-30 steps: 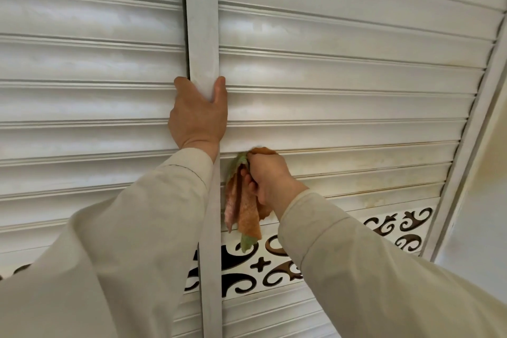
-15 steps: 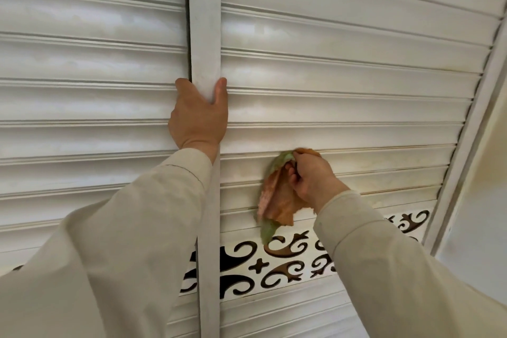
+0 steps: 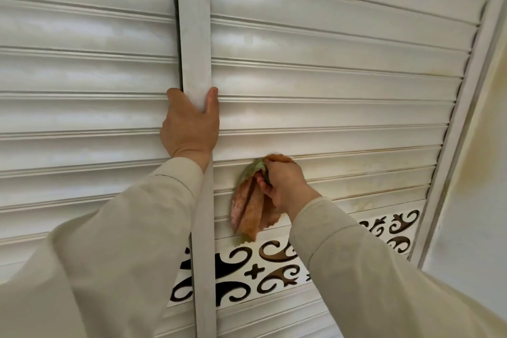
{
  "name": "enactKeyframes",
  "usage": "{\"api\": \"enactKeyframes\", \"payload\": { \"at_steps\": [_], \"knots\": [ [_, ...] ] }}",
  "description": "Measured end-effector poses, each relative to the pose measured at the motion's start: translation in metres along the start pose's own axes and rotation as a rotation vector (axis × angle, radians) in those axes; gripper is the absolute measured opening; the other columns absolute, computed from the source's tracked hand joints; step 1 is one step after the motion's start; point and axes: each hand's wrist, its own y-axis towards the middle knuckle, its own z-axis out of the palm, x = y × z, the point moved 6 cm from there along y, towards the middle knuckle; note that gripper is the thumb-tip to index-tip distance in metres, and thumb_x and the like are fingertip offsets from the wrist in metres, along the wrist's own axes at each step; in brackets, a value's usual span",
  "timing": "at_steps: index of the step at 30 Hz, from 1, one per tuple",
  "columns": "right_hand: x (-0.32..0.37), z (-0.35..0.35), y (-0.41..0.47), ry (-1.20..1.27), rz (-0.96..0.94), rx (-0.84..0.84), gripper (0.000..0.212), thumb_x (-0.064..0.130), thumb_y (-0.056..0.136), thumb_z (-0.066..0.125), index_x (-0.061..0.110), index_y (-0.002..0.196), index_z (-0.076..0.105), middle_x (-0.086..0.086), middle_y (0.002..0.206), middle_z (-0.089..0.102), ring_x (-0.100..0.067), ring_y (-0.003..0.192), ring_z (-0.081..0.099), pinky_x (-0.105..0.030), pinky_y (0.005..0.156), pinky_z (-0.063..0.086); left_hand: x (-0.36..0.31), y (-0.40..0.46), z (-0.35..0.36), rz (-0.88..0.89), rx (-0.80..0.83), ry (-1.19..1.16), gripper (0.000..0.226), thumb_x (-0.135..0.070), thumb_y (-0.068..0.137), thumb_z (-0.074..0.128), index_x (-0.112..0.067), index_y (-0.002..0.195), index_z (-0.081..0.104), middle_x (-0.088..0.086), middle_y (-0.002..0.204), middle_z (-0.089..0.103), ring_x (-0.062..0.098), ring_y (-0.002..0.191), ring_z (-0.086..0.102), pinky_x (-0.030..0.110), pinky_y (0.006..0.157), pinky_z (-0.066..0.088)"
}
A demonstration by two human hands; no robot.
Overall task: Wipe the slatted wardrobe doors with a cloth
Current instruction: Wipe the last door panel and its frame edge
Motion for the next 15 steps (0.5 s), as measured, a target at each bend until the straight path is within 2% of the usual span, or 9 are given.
{"api": "enactKeyframes", "payload": {
  "at_steps": [4,6,8,10,12,15],
  "knots": [
    [0.012,-0.031,0.012,0.077,-0.013,-0.067,0.017,0.011,0.099,0.057,0.023,0.087,0.061,-0.008,0.078,0.06,-0.019,0.058,0.057,-0.024,0.045,0.049,0.001,-0.001,0.0,-0.003,-0.009,-0.002,0.057,-0.069,0.089,0.048,-0.015,0.105,0.038,0.002,0.088,0.055,0.039,0.09,0.062,0.038,0.07,0.038],
    [0.019,-0.05,0.021,0.101,-0.011,-0.103,0.019,0.01,0.098,0.059,0.024,0.084,0.06,-0.008,0.08,0.059,-0.02,0.061,0.056,-0.021,0.041,0.05,0.001,-0.003,0.0,-0.033,-0.019,-0.009,0.061,-0.071,0.087,0.05,-0.014,0.107,0.042,0.007,0.097,0.061,0.038,0.093,0.062,0.038,0.072,0.039],
    [0.025,-0.063,0.031,0.101,-0.004,-0.121,0.018,0.01,0.097,0.06,0.023,0.085,0.06,-0.01,0.085,0.059,-0.021,0.062,0.056,-0.02,0.038,0.049,0.003,-0.005,-0.003,-0.102,-0.093,-0.052,0.065,-0.071,0.083,0.056,-0.012,0.111,0.05,0.008,0.111,0.06,0.034,0.101,0.059,0.037,0.078,0.04],
    [0.028,-0.072,0.041,0.111,0.015,-0.122,0.013,0.012,0.097,0.061,0.022,0.089,0.061,-0.012,0.093,0.059,-0.022,0.063,0.056,-0.02,0.036,0.046,-0.001,-0.013,-0.005,-0.111,-0.234,-0.108,0.063,-0.062,0.081,0.062,-0.007,0.113,0.054,0.011,0.119,0.054,0.033,0.11,0.054,0.038,0.087,0.04],
    [0.029,-0.076,0.045,0.122,0.029,-0.103,0.01,0.012,0.097,0.061,0.022,0.097,0.062,-0.013,0.096,0.059,-0.022,0.064,0.056,-0.019,0.035,0.045,-0.013,-0.023,-0.008,-0.037,-0.343,-0.124,0.052,-0.048,0.085,0.062,-0.004,0.112,0.056,0.015,0.119,0.052,0.034,0.112,0.05,0.037,0.089,0.037],
    [0.031,-0.084,0.051,0.146,0.017,-0.095,0.012,0.012,0.097,0.061,0.023,0.103,0.063,-0.012,0.094,0.059,-0.022,0.065,0.057,-0.018,0.036,0.045,-0.045,-0.041,-0.005,0.233,-0.352,-0.106,0.029,-0.032,0.088,0.06,-0.006,0.099,0.058,0.015,0.108,0.054,0.032,0.104,0.051,0.034,0.083,0.032]
  ]
}}
